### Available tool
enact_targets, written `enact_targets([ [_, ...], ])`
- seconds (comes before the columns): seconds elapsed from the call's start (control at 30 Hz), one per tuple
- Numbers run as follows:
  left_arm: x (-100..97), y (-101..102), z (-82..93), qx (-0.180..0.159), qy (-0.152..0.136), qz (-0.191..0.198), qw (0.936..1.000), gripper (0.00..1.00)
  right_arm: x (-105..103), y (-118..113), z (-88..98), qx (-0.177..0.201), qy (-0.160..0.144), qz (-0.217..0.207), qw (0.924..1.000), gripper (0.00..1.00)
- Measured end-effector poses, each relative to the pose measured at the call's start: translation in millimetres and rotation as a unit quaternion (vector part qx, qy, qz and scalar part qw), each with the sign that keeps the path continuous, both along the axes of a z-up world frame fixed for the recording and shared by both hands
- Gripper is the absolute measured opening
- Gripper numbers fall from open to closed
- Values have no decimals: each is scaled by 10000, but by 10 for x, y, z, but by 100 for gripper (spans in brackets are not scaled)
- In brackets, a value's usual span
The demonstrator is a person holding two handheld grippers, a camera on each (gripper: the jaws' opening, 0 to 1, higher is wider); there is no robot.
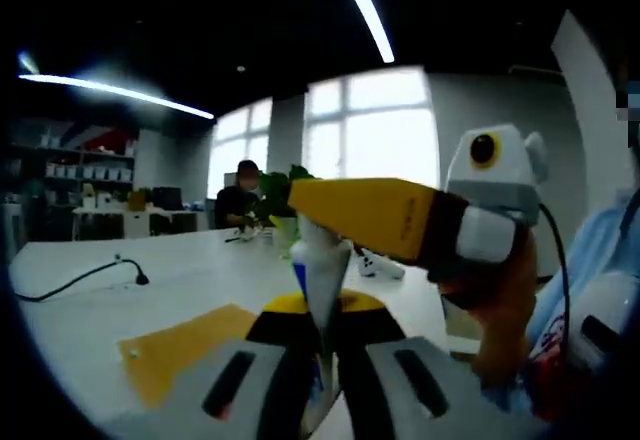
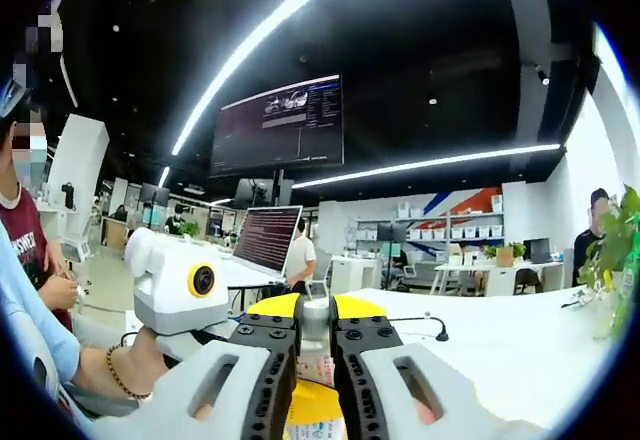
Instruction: Pick up the toothpaste unscrew the cap squeeze it onto the small board screw the cap back on and return it to the table
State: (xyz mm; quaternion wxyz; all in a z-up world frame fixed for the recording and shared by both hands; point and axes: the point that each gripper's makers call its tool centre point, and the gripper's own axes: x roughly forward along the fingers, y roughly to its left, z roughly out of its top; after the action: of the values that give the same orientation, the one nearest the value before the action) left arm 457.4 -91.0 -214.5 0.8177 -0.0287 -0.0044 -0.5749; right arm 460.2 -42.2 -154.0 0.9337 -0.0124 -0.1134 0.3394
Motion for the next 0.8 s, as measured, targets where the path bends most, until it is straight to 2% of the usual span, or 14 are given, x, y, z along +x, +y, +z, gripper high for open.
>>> enact_targets([
  [0.17, -26, -31, -18, -40, 76, -112, 9999, 4, 0, -51, -20, 167, 84, 29, 9998, 9],
  [0.23, -60, -39, -2, -127, 206, -246, 9994, 4, -23, -77, 2, 233, 102, 122, 9996, 9],
  [0.27, -71, -40, 7, -140, 191, -260, 9994, 4, -45, -77, 15, 332, 160, 231, 9991, 9],
  [0.43, -105, -55, 24, -81, 12, -220, 9997, 5, -78, -93, 15, 348, 112, 200, 9991, 9],
  [0.53, -97, -49, 17, -90, 63, -257, 9996, 5, -71, -76, 4, 191, 13, 217, 9996, 10],
  [0.6, -111, -52, 23, -124, -16, -333, 9994, 5, -87, -72, 9, 187, -34, 289, 9994, 10],
  [0.7, -137, -76, 22, -131, 52, -417, 9990, 5, -106, -77, 22, 141, -108, 307, 9994, 10],
  [0.73, -140, -75, 15, -105, 31, -420, 9991, 5, -105, -70, 17, 30, -154, 298, 9994, 12],
  [0.8, -140, -65, 7, -72, 25, -433, 9990, 5, -106, -28, -4, -371, -276, 380, 9982, 21],
])
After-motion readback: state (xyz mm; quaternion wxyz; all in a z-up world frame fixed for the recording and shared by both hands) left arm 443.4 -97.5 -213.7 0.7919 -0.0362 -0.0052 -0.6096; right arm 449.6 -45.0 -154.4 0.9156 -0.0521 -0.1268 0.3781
